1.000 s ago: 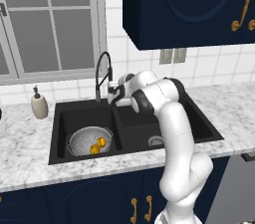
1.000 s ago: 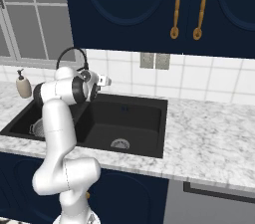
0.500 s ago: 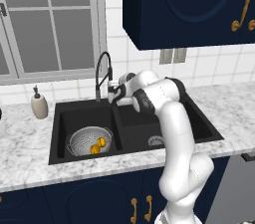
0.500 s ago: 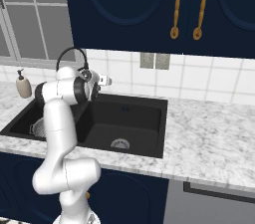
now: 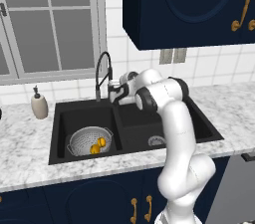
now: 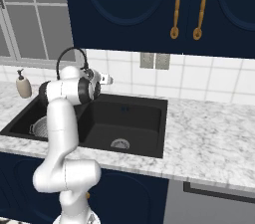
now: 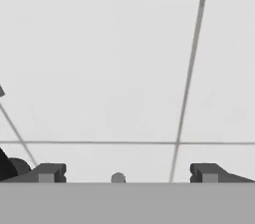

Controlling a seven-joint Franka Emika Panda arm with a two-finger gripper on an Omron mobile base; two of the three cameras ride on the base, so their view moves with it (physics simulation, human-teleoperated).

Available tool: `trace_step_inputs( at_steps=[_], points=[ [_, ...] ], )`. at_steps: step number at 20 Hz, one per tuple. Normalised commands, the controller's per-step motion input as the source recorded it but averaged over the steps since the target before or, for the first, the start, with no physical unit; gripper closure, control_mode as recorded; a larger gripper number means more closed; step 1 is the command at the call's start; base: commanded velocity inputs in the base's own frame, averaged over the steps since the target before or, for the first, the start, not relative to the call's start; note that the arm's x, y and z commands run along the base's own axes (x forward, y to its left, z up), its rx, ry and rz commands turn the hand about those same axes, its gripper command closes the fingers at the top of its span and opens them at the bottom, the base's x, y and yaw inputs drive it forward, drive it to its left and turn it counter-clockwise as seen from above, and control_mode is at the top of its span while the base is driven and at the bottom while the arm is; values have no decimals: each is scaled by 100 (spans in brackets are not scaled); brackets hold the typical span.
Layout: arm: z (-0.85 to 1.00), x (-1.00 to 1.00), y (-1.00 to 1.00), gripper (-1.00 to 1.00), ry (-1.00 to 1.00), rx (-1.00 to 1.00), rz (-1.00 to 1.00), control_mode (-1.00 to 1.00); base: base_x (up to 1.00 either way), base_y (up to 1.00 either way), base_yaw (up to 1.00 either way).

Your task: Put the colander in the sink, put the tangerine, mango in the colander, and turn on the sink faucet and pour water over the colander.

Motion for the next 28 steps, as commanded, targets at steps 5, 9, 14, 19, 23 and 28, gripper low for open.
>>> trace_step_inputs(
  at_steps=[5, 9, 14, 19, 23, 28],
  points=[
    [0, 0, -57, -100, 0, 2, 1, -100, 0, 0, 0],
    [0, 0, -67, -100, 0, 4, 0, -100, 0, 0, 0],
    [0, 0, -69, -100, 0, 6, 0, -100, 0, 0, 0],
    [0, 0, -80, -100, 0, 6, 0, -100, 0, 0, 0],
    [0, 0, -94, -100, -2, 7, 0, -100, 0, 0, 0],
    [0, 0, -95, -100, -3, 6, 0, -100, 0, 0, 0]
  ],
)
